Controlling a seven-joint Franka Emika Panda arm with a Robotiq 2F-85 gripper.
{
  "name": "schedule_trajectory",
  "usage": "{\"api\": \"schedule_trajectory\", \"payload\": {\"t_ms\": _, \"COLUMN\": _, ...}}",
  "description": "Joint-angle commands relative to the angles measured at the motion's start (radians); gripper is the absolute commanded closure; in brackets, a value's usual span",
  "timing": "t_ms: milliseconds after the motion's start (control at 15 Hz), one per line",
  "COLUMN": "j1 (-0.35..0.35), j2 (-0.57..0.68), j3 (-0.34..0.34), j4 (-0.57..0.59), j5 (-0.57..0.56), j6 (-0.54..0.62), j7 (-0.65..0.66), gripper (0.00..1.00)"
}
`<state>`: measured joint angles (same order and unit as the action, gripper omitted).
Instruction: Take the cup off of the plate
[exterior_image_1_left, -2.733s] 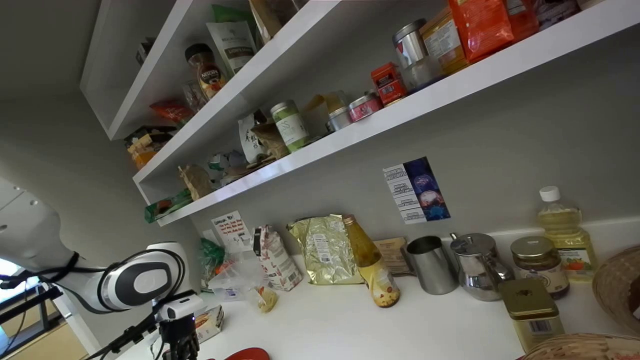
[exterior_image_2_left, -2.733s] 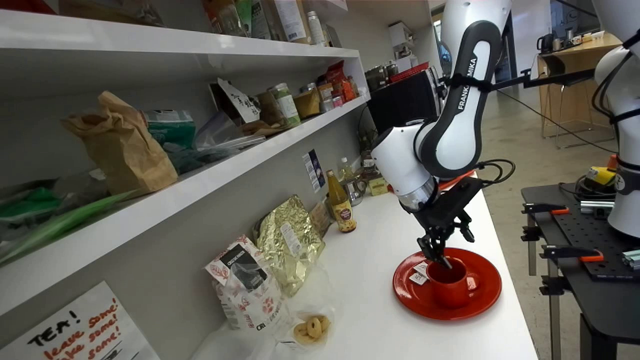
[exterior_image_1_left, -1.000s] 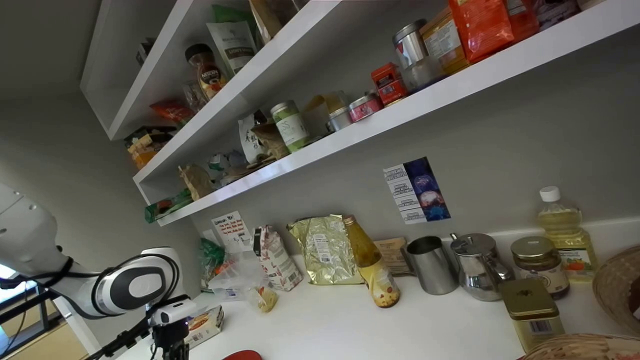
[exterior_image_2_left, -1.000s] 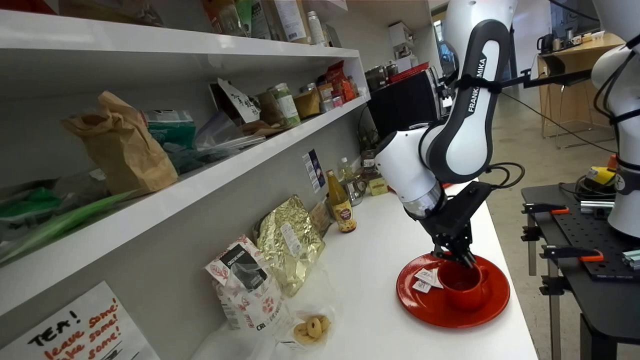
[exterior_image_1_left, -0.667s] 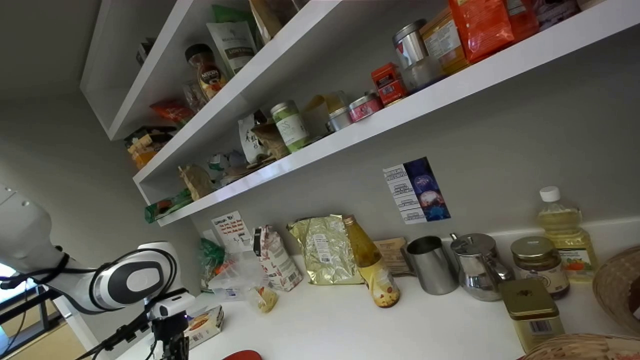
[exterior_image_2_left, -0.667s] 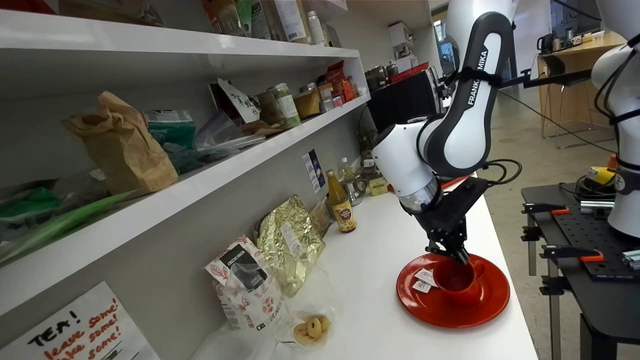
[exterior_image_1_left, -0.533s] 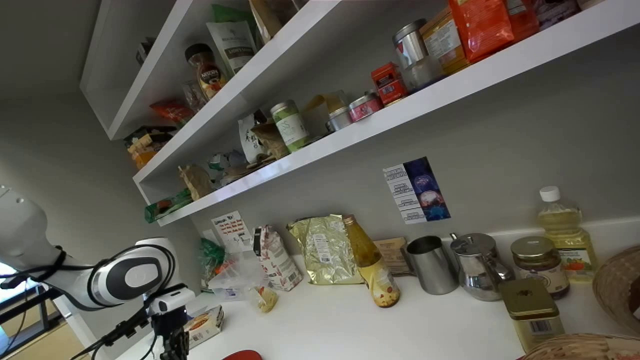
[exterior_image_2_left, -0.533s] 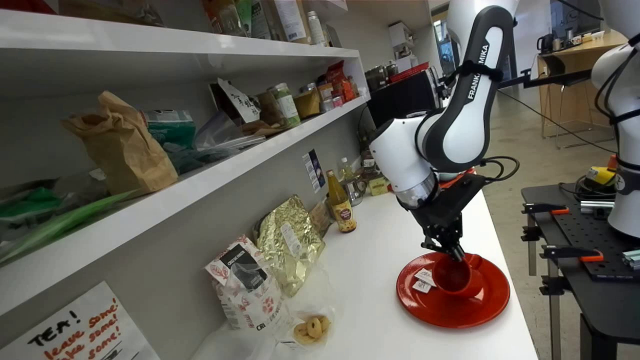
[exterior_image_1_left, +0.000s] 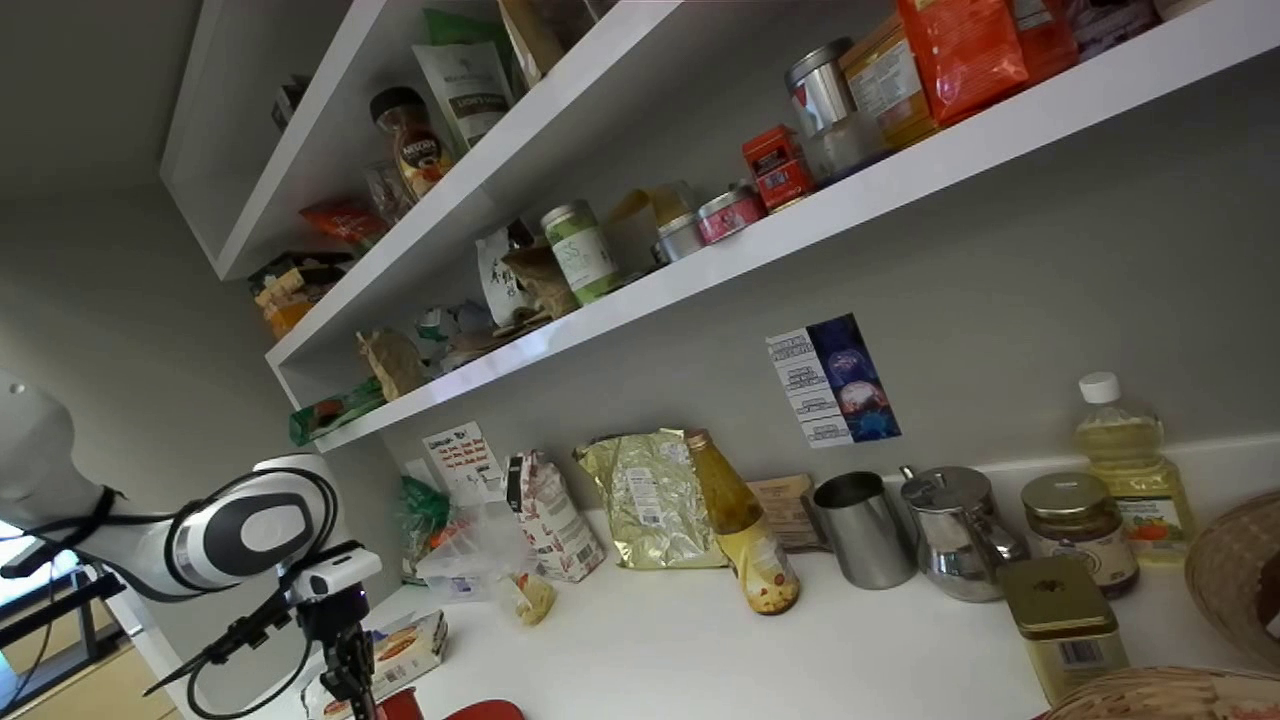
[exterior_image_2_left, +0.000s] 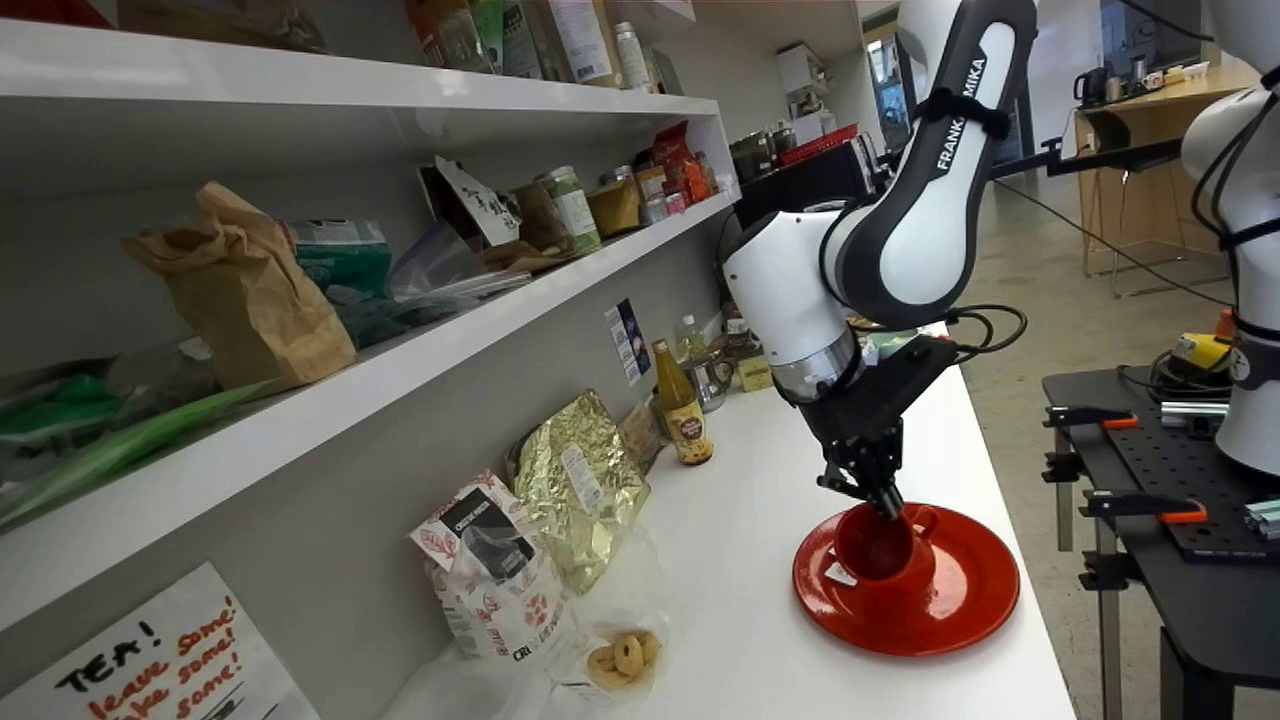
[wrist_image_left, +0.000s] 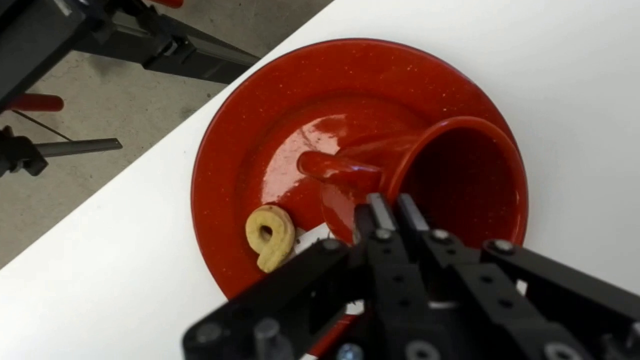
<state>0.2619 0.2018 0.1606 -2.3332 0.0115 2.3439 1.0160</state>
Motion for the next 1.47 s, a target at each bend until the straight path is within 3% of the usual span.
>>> {"api": "schedule_trajectory", "payload": {"t_ms": 0, "j1": 0.021, "j2": 0.019, "j3": 0.027, "j4": 0.037, "j5": 0.07, "j6": 0.06, "j7": 0.046, "gripper": 0.98}}
{"api": "schedule_trajectory", "payload": {"t_ms": 267, "j1": 0.04, "j2": 0.052, "j3": 0.065, "j4": 0.068, "j5": 0.207, "j6": 0.146, "j7": 0.092, "gripper": 0.98}}
{"api": "schedule_trajectory", "payload": {"t_ms": 533, "j1": 0.065, "j2": 0.093, "j3": 0.08, "j4": 0.097, "j5": 0.263, "j6": 0.224, "j7": 0.14, "gripper": 0.98}}
{"api": "schedule_trajectory", "payload": {"t_ms": 1400, "j1": 0.199, "j2": 0.294, "j3": 0.095, "j4": 0.212, "j5": 0.267, "j6": 0.343, "j7": 0.326, "gripper": 0.98}}
